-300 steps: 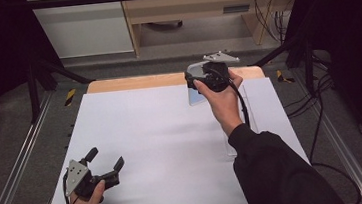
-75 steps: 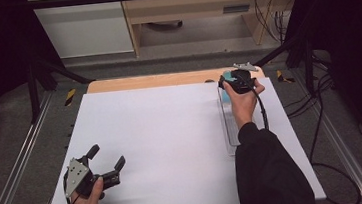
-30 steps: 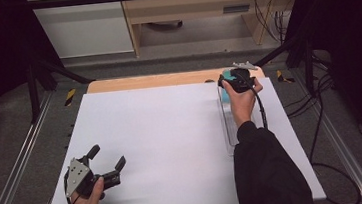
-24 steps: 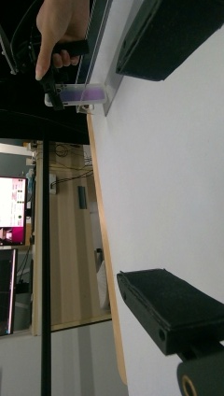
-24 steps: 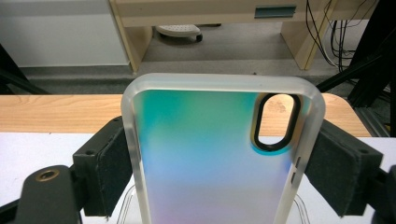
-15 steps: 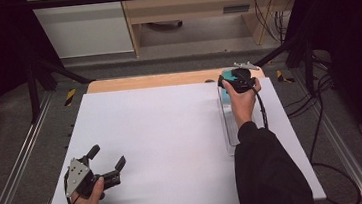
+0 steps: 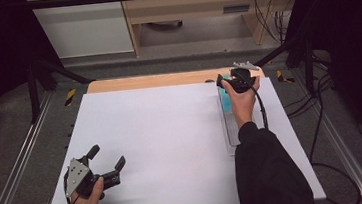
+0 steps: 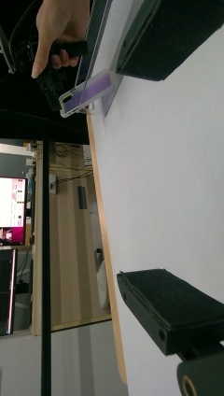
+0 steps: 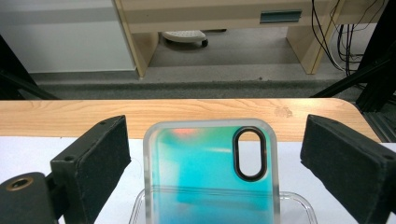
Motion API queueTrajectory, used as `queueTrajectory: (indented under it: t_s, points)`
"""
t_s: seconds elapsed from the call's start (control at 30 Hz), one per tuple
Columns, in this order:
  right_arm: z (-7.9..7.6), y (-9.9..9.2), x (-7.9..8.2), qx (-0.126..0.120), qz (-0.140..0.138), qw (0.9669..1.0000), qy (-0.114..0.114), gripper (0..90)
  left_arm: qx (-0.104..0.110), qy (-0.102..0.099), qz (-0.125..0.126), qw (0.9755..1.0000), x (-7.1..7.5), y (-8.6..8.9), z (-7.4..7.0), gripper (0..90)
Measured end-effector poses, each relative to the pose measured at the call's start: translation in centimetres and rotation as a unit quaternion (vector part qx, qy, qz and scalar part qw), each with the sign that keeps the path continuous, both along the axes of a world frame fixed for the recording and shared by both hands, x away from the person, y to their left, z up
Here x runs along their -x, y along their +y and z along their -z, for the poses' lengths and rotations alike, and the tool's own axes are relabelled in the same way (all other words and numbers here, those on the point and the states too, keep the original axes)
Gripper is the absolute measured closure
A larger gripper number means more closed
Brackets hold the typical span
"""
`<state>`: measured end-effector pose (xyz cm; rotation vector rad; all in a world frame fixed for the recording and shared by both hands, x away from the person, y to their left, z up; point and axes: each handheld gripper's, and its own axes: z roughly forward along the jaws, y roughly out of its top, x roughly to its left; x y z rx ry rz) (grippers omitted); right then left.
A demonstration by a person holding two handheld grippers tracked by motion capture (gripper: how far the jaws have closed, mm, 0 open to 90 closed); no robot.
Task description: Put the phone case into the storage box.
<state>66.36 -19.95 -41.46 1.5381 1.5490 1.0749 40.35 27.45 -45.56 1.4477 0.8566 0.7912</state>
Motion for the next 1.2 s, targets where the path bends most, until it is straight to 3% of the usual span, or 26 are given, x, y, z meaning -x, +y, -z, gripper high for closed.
queueTrajectory:
  t_s: [0.53,1.2]
  points:
    - [-0.9,-0.1,0.7,0.008,-0.004,1.0,-0.004,7.4,0.002,0.001,-0.002,1.0,0.0,0.1,0.0,1.0]
    - [-1.7,-0.2,1.7,-0.003,-0.021,0.9998,-0.006,6.5,0.004,0.003,-0.003,1.0,0.0,0.0,0.0,0.9]
